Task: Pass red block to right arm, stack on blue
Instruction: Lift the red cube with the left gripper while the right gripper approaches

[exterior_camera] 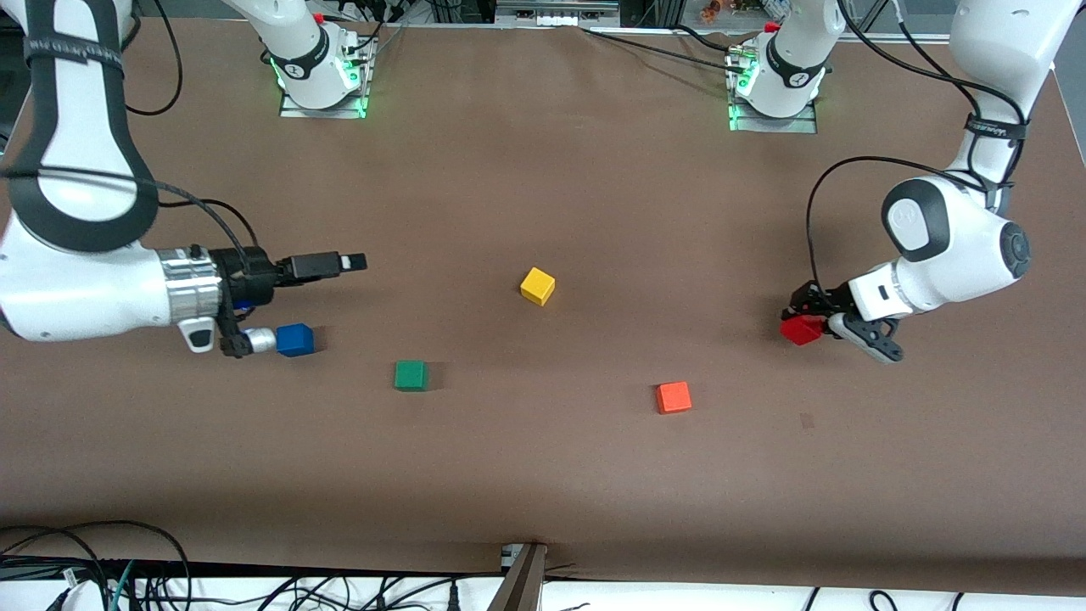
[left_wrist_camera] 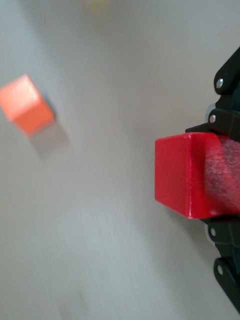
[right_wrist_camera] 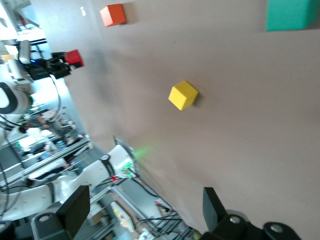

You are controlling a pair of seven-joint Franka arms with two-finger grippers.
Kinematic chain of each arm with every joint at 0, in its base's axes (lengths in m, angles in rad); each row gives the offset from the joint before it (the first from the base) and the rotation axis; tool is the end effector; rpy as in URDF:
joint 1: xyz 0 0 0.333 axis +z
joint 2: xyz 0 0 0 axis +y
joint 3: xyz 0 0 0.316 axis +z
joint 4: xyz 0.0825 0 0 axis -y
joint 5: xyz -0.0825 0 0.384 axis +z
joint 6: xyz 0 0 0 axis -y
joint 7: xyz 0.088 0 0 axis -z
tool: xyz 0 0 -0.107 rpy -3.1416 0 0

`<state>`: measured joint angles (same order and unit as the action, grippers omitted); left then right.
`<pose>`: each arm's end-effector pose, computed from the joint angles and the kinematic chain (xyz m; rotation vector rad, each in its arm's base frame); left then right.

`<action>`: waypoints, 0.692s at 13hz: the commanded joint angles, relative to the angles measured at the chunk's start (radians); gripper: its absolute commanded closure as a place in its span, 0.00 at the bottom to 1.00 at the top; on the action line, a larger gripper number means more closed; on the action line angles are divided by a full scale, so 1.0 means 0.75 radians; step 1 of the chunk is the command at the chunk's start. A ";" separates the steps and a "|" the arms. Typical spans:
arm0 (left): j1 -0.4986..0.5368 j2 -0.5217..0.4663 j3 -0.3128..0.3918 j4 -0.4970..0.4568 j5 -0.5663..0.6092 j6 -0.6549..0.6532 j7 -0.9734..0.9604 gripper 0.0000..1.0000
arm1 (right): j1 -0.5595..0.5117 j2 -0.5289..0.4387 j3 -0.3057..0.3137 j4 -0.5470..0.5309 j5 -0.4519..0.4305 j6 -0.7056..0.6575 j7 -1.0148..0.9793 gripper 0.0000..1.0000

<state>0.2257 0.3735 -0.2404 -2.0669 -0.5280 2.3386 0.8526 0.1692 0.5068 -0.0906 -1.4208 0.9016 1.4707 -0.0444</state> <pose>0.5821 -0.0145 0.2497 2.6174 -0.6179 0.1205 0.6499 0.1531 0.4157 -2.2385 0.0006 0.5322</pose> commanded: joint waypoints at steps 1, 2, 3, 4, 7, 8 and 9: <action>0.008 0.019 -0.070 0.044 -0.173 -0.170 0.123 1.00 | 0.022 0.052 -0.002 0.015 0.082 0.037 -0.006 0.00; 0.004 0.052 -0.092 0.076 -0.236 -0.248 0.174 1.00 | 0.036 0.071 -0.002 0.015 0.115 0.066 -0.006 0.00; 0.002 0.089 -0.117 0.147 -0.281 -0.322 0.249 1.00 | 0.060 0.083 -0.002 0.013 0.145 0.092 -0.006 0.00; 0.000 0.174 -0.139 0.241 -0.336 -0.440 0.319 1.00 | 0.081 0.093 -0.002 -0.001 0.176 0.133 -0.006 0.00; -0.006 0.310 -0.207 0.303 -0.633 -0.539 0.643 1.00 | 0.120 0.118 -0.002 -0.097 0.380 0.219 -0.008 0.00; -0.008 0.336 -0.219 0.324 -0.729 -0.543 0.768 1.00 | 0.128 0.126 -0.002 -0.124 0.448 0.231 -0.008 0.00; -0.017 0.341 -0.250 0.340 -0.799 -0.543 0.854 1.00 | 0.136 0.130 -0.002 -0.143 0.489 0.248 -0.008 0.00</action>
<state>0.2152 0.5899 -0.3985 -1.8707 -1.0431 1.9612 1.3697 0.2640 0.6087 -0.0892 -1.4846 1.1970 1.6331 -0.0441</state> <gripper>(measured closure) 0.441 0.000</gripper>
